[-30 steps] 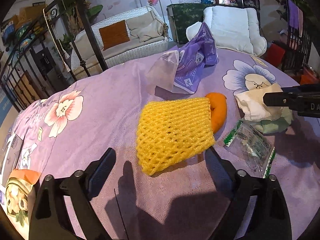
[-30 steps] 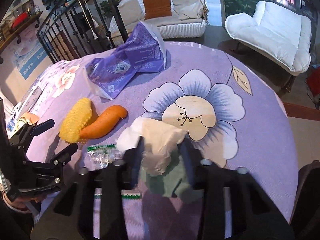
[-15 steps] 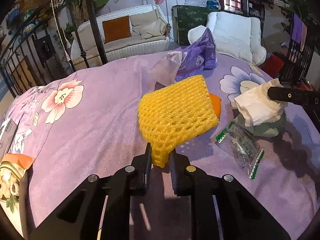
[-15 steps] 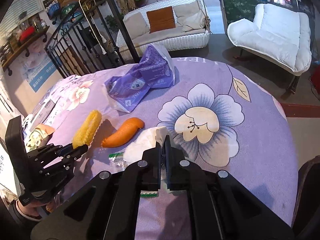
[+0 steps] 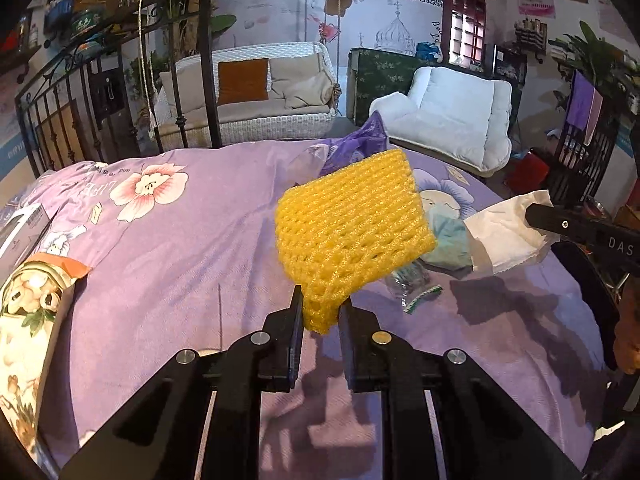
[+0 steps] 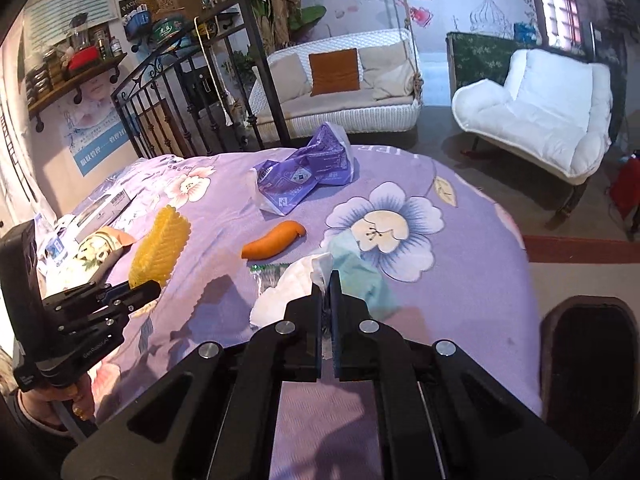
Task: Collect trash
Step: 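Carry the yellow sleeve and white tissue over the black bin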
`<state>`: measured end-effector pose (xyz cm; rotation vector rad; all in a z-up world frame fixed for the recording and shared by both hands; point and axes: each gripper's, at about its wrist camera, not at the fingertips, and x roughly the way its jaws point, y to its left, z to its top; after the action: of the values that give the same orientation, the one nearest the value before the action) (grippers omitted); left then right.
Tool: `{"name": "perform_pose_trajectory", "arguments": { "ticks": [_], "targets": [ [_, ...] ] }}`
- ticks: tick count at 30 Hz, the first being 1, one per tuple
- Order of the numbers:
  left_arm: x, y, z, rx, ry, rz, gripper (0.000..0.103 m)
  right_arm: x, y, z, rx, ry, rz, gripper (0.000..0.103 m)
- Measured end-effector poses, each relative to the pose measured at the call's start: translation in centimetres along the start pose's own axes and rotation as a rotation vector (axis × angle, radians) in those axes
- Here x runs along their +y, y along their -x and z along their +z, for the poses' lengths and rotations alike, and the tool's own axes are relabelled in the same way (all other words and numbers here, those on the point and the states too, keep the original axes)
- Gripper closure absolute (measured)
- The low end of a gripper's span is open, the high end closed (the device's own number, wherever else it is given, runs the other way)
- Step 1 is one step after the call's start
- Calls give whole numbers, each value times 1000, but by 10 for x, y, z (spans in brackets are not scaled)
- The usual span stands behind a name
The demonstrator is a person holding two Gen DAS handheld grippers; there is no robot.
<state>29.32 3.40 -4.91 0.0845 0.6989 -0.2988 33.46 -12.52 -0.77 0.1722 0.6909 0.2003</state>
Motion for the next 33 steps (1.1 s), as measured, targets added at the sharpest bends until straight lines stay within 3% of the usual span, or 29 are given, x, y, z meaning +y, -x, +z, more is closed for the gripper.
{"name": "perform_pose_trajectory", "arguments": {
  "ticks": [14,33],
  "targets": [
    [-82,35,-19,-54,-53,-154,86,-57,102,-59,-83,-54,-151,98],
    [-187,32,-26,-32,-162,-358,86,-169,173,-121,-94,-245,-402,98]
  ]
}}
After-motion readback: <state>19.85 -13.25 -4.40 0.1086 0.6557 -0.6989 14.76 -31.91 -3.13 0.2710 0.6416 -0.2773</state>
